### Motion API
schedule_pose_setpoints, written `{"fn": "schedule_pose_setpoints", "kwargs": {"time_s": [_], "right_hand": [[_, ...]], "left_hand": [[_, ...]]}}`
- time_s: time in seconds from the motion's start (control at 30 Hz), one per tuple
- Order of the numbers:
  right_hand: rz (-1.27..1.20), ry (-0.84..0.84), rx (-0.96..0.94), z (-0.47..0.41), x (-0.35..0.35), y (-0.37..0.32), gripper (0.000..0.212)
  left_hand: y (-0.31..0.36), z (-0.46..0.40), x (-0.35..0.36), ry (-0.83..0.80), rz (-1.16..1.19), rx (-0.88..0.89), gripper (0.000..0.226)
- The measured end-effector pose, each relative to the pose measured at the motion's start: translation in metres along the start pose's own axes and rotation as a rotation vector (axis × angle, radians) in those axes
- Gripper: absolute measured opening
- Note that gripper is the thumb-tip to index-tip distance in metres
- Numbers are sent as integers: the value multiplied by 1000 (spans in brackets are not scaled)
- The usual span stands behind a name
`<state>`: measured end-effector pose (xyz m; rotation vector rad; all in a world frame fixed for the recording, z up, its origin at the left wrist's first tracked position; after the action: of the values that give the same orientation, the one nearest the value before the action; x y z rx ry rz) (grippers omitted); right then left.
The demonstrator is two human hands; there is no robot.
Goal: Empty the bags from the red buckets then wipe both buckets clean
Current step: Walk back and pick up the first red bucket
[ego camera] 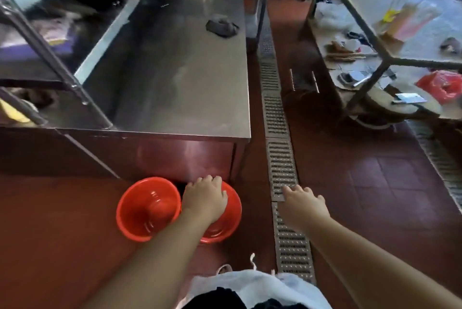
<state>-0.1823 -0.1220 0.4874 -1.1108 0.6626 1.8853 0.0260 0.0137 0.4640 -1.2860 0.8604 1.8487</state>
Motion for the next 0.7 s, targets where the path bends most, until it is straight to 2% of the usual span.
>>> {"fn": "schedule_pose_setpoints", "kwargs": {"time_s": [0.17,0.37,0.5,0.7], "right_hand": [[73,7,-204,-64,-17,-57,43],[151,-107,-374,-135,-14,-101,42],[260,-187,-512,-188,-11,-114,47],[321,-327,-615,-243,-3,-138,48]], "left_hand": [[-44,-3,10,-35,94,-232,39],[-71,5,35,-76,211,-529,36],[-69,5,49,-81,301,-753,34],[-46,11,81,-224,442,-1020,40]]}}
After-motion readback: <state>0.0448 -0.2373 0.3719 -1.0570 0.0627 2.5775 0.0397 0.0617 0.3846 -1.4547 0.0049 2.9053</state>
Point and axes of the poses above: each hand's wrist, its own z-axis away from the middle knuckle, its own x-axis out of the palm, y = z × x, the point moved 1 cm from there along -z, towards the middle knuckle, and after that the axes turned 3 degrees about x, right-handed, at the moved point
